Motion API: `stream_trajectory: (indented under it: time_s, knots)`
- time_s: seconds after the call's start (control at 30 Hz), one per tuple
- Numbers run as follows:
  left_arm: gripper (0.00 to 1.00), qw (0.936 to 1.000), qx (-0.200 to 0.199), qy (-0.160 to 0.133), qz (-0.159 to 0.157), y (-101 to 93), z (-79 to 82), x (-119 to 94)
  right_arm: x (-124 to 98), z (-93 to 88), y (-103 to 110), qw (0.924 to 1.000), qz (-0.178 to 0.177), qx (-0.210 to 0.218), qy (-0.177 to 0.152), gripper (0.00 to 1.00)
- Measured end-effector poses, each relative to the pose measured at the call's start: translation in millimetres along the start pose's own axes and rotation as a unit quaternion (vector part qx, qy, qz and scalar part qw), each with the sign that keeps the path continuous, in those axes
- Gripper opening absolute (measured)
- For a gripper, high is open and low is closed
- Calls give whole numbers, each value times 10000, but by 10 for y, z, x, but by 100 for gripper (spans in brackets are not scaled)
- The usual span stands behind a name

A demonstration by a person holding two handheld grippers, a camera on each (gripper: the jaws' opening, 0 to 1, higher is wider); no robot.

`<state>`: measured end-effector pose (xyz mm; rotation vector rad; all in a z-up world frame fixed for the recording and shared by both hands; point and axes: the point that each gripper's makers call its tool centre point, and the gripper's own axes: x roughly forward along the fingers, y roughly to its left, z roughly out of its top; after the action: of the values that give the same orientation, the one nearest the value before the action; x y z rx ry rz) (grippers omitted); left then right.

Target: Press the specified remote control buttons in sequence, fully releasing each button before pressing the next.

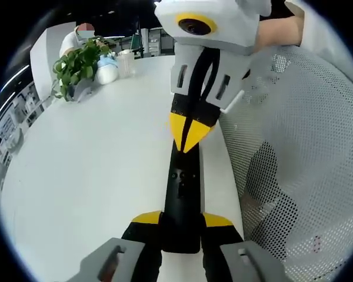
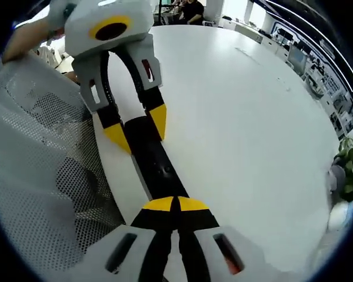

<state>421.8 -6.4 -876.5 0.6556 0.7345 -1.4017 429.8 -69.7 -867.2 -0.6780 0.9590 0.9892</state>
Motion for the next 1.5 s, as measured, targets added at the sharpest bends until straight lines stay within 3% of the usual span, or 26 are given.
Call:
stream_trajectory:
  time_s: [0.83, 1.07, 1.23, 1.5]
  knots:
    - [24, 10000, 32, -1, -7, -2, 4, -2, 27, 53, 60, 9986, 239, -420, 217, 0]
    - [24, 10000, 40, 3, -10, 0, 4, 0, 43, 57, 89, 9923, 299, -1111, 464, 0]
    - [24, 10000, 39, -3, -10, -1, 4, 1, 48, 58, 96, 9886, 323, -1336, 616, 0]
    - [24, 10000, 25, -30, -11, -4, 4, 1, 65, 58, 74, 9907, 399, -938, 905, 0]
